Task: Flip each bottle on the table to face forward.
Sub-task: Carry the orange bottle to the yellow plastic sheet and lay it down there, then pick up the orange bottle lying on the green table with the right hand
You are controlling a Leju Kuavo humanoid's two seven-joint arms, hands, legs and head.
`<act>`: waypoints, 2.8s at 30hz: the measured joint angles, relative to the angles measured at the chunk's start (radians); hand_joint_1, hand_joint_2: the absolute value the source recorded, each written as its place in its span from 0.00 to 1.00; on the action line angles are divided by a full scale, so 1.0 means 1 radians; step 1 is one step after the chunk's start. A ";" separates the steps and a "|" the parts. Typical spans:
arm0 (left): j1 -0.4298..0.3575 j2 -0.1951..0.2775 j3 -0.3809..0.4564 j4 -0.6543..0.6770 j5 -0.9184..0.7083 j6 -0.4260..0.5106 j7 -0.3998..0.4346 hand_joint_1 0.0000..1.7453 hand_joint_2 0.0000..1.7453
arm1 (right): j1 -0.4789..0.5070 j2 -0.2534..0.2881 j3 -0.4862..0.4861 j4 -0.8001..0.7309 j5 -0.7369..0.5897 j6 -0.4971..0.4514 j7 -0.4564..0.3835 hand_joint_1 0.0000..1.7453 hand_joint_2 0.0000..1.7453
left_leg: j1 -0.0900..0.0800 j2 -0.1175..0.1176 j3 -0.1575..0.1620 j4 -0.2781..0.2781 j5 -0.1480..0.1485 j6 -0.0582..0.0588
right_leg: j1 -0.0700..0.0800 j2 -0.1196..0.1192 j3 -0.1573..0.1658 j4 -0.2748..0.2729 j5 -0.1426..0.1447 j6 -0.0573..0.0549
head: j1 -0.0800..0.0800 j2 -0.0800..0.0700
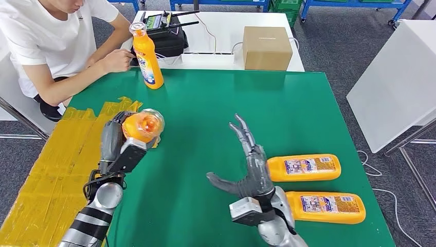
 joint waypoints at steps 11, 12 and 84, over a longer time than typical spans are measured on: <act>-0.004 0.047 0.038 0.014 -0.142 0.022 0.038 1.00 1.00 | 0.053 -0.036 -0.081 -0.151 -0.029 0.042 -0.011 0.00 1.00 | 0.000 0.000 0.000 0.000 0.000 0.000 | 0.000 0.000 0.000 0.000 0.000 0.000 | 0.000 0.000; -0.005 0.051 0.038 0.016 -0.182 0.023 0.057 1.00 1.00 | 0.054 -0.036 -0.083 -0.155 -0.038 0.047 -0.012 0.00 1.00 | 0.000 0.000 0.000 0.000 0.000 0.000 | 0.000 0.000 0.000 0.000 0.000 0.000 | 0.000 0.000; -0.093 0.098 0.112 0.606 -0.480 0.104 0.054 0.00 1.00 | 0.089 -0.077 -0.246 -0.184 -0.237 0.203 0.008 0.00 1.00 | 0.000 -0.002 0.011 -0.001 0.001 -0.001 | 0.000 -0.002 0.011 0.000 0.000 0.000 | 0.000 0.000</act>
